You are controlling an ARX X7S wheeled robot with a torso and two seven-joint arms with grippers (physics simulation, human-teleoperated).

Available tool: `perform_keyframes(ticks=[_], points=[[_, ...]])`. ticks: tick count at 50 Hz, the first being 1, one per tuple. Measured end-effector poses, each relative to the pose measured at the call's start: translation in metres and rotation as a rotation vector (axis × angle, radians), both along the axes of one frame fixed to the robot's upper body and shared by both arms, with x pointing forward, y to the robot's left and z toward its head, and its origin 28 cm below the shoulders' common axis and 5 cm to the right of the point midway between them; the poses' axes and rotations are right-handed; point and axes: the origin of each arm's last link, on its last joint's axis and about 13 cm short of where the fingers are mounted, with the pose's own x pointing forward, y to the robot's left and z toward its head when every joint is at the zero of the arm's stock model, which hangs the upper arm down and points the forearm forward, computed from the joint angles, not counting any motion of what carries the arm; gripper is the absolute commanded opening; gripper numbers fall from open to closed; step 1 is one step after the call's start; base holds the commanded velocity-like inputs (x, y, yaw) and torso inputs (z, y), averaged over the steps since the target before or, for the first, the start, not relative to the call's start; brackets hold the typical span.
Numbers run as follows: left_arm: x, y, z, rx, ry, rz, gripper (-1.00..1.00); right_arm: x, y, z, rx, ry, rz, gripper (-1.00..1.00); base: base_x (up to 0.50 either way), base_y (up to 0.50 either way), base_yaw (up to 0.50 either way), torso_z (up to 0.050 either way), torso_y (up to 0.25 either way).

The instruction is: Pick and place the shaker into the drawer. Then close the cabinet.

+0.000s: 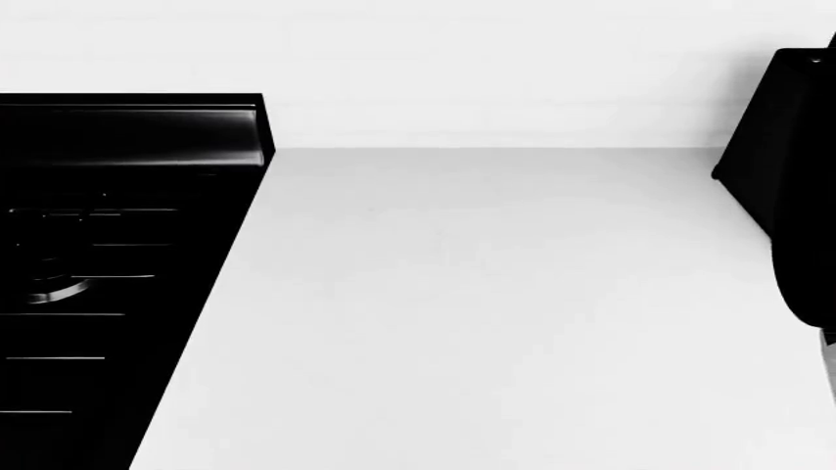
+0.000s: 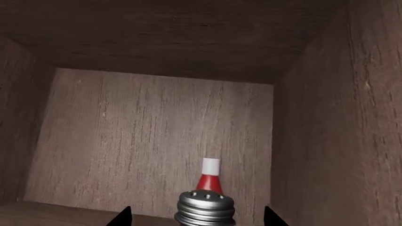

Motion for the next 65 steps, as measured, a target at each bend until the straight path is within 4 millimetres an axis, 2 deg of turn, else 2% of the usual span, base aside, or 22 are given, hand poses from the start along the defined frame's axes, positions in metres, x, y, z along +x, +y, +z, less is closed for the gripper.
perform_keyframes(ticks=[21,58,59,65], points=[[0.002,0.0,-0.001,0.023,0.007,-0.001,-1.0,0.007,0.007,0.006,0.064,0.031,0.026,1.0,0.0,0.0,0.0,0.0,-0.003],[0.008,-0.001,-0.004,0.049,0.023,0.011,-1.0,0.005,0.008,0.012,0.153,0.104,0.025,1.0,0.0,0.0,0.0,0.0,-0.007],[0.009,-0.001,-0.004,0.048,0.024,0.012,-1.0,0.004,0.008,0.012,0.154,0.105,0.025,-1.0,0.0,0.0,0.0,0.0,0.0],[0.01,-0.001,-0.004,0.046,0.026,0.014,-1.0,0.004,0.008,0.012,0.152,0.108,0.02,-1.0,0.0,0.0,0.0,0.0,-0.005]])
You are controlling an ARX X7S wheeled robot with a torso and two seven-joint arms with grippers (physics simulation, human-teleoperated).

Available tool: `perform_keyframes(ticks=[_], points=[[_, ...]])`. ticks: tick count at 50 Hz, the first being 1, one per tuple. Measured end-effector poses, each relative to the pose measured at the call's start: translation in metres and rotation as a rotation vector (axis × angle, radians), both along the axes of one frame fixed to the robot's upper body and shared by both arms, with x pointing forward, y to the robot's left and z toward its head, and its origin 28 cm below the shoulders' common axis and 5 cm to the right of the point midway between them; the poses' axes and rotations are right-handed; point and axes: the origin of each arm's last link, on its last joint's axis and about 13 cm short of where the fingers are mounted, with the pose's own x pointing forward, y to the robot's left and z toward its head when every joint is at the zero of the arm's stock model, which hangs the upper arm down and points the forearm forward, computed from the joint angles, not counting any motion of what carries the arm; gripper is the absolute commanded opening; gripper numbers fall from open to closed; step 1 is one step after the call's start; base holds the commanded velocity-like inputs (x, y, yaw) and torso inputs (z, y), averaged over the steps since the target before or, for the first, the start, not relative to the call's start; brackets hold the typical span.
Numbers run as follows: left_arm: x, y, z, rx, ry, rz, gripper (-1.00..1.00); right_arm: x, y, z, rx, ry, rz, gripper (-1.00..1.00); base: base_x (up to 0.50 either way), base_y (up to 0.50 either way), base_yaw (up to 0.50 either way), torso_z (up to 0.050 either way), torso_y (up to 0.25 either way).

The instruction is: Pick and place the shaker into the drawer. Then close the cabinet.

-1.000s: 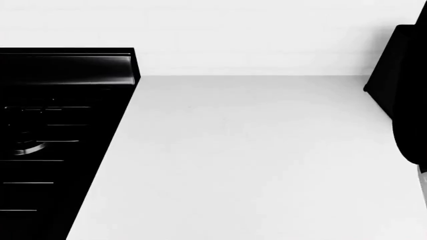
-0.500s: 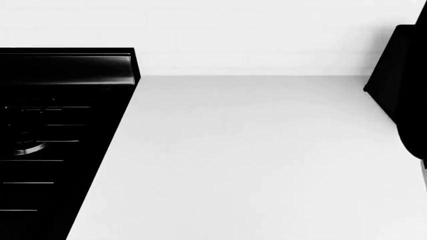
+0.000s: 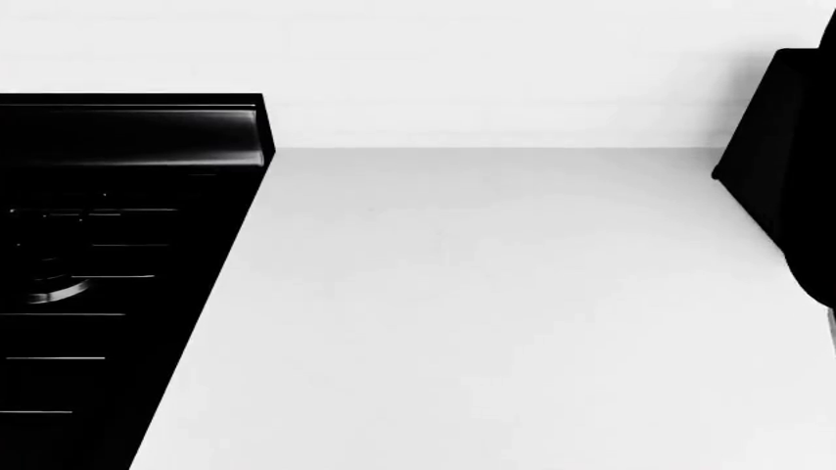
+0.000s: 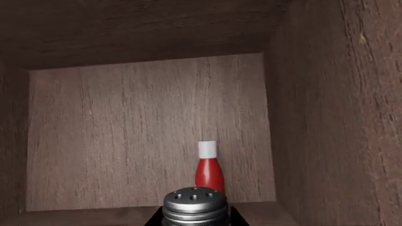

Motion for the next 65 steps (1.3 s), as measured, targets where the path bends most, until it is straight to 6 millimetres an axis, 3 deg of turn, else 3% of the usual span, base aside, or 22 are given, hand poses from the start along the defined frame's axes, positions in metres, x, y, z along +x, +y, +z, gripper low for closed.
perform_keyframes(ticks=[20,45,65], points=[[0.0003,0.0018,0.0002,-0.006,0.0,0.006,-1.0,-0.0006,-0.0036,-0.0032,-0.067,-0.028,-0.04,-1.0,0.0,0.0,0.0,0.0,-0.005],[-0.0022,0.0051,0.0029,-0.019,-0.034,-0.012,-1.0,-0.0007,0.0021,-0.0079,-0.32,-0.257,-0.12,-1.0,0.0,0.0,0.0,0.0,-0.001],[-0.0047,0.0069,0.0045,-0.033,-0.076,-0.026,-1.0,-0.0051,0.0046,-0.0095,-0.391,-0.353,-0.162,-1.0,-0.08,0.0,0.0,0.0,0.0]])
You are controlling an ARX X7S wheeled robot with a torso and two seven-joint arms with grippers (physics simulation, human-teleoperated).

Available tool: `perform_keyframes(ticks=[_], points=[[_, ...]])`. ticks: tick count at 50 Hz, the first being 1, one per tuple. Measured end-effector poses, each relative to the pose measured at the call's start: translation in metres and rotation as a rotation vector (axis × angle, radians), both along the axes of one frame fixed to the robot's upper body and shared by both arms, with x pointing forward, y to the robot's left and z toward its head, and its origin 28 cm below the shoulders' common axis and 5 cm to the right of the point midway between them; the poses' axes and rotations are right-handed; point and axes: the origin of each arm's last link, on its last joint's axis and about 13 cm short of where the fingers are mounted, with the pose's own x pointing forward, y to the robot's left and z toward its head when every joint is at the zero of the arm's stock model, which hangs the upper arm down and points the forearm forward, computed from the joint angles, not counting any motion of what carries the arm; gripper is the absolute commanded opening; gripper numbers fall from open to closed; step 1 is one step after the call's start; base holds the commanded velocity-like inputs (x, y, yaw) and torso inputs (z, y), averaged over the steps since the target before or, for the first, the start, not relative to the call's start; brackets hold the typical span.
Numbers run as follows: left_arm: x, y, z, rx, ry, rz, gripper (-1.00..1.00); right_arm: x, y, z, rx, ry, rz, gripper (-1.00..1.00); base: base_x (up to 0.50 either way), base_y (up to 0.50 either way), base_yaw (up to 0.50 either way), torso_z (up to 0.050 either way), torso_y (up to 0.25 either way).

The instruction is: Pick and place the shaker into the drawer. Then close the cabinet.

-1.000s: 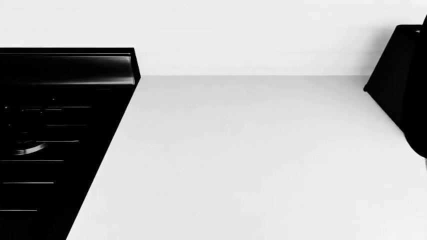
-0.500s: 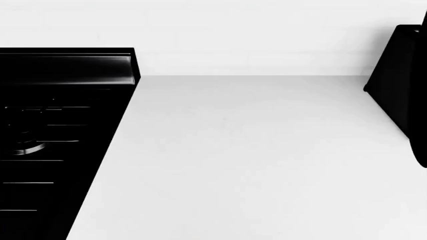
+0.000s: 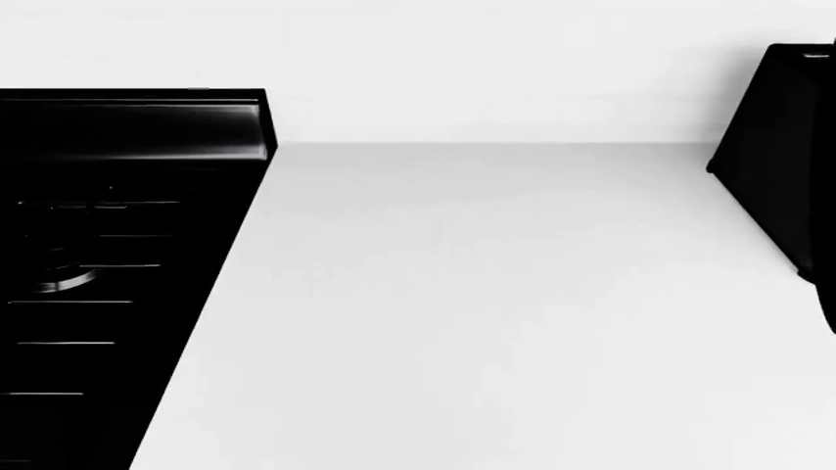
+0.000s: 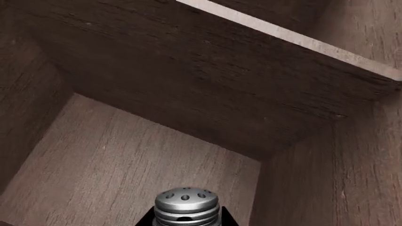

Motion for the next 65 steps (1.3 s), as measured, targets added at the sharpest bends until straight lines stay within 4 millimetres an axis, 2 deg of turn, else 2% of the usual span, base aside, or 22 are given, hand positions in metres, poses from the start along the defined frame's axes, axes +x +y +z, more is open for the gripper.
perform_keyframes(ticks=[38,65], points=[[-0.0001,0.0028,-0.0002,0.003,0.001,0.003,-1.0,0.0017,0.0013,-0.0025,0.004,-0.008,-0.017,-1.0,-0.26,0.0,0.0,0.0,0.0],[0.0011,0.0058,-0.0006,0.005,0.005,0.009,-1.0,0.0034,0.0026,-0.0038,0.007,-0.006,-0.019,-1.0,-0.37,0.03,0.0,0.0,0.0]])
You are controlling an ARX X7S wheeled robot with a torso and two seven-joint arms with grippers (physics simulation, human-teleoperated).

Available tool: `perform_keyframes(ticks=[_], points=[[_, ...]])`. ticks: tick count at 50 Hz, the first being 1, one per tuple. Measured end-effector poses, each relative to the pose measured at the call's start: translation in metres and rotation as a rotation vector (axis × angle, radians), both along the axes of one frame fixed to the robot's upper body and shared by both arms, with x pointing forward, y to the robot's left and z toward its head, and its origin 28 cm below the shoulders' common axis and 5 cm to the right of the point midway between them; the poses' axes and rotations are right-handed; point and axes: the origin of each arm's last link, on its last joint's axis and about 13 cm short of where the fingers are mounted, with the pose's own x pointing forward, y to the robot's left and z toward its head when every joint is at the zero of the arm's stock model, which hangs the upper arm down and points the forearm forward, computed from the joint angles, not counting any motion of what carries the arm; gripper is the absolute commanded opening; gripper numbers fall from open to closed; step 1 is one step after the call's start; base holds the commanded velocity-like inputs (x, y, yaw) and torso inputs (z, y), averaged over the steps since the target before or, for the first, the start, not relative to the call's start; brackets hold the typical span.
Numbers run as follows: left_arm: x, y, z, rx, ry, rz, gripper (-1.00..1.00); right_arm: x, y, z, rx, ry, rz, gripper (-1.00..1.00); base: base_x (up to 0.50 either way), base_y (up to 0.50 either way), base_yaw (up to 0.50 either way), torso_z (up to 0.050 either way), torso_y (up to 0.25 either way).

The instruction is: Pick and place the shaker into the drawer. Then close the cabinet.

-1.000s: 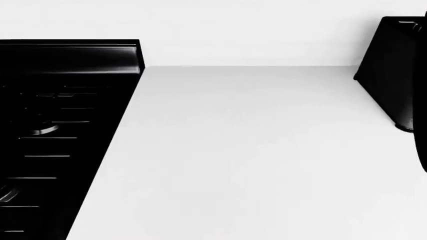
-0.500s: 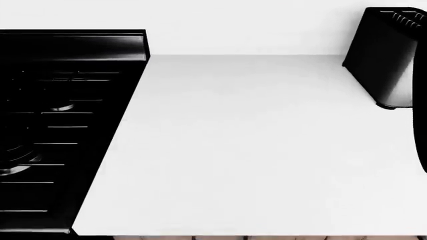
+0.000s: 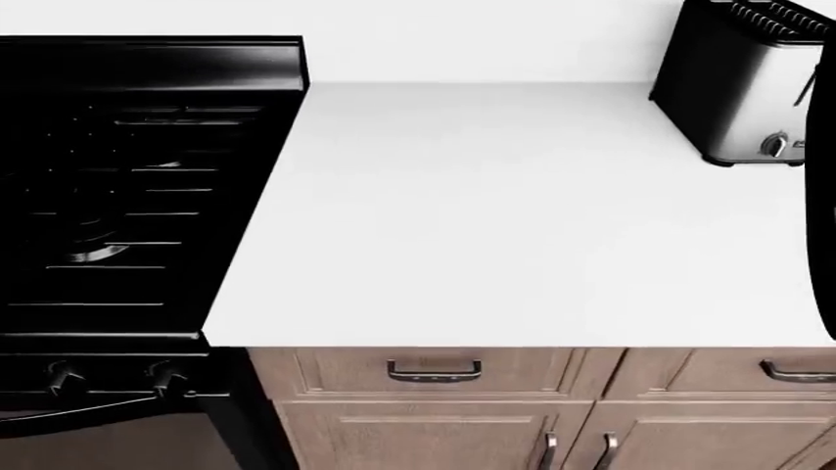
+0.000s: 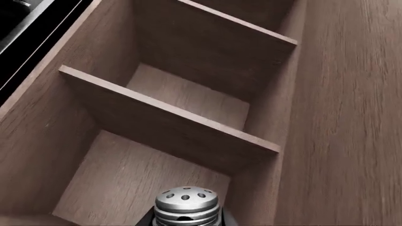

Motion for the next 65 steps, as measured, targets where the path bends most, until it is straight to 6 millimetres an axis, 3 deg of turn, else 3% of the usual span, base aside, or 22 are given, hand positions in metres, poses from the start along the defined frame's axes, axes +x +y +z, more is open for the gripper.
perform_keyframes(ticks=[33,42,54,65], points=[[0.003,0.006,-0.003,-0.009,0.008,0.008,-1.0,0.001,0.002,-0.003,0.002,0.012,-0.004,-1.0,-0.39,0.1,0.0,0.0,-0.001],[0.002,0.007,-0.009,-0.013,0.017,0.004,-1.0,0.0,0.0,-0.008,0.015,0.03,-0.002,-1.0,0.0,0.0,0.0,0.0,-0.001],[0.007,0.013,-0.036,-0.035,0.06,-0.003,-1.0,0.0,-0.004,-0.029,0.053,0.093,-0.002,-1.0,0.0,0.0,0.0,0.0,0.0],[0.011,0.018,-0.089,-0.012,0.123,-0.007,-1.0,-0.002,-0.01,-0.068,0.106,0.194,0.014,-1.0,0.0,0.0,0.0,0.0,0.0]])
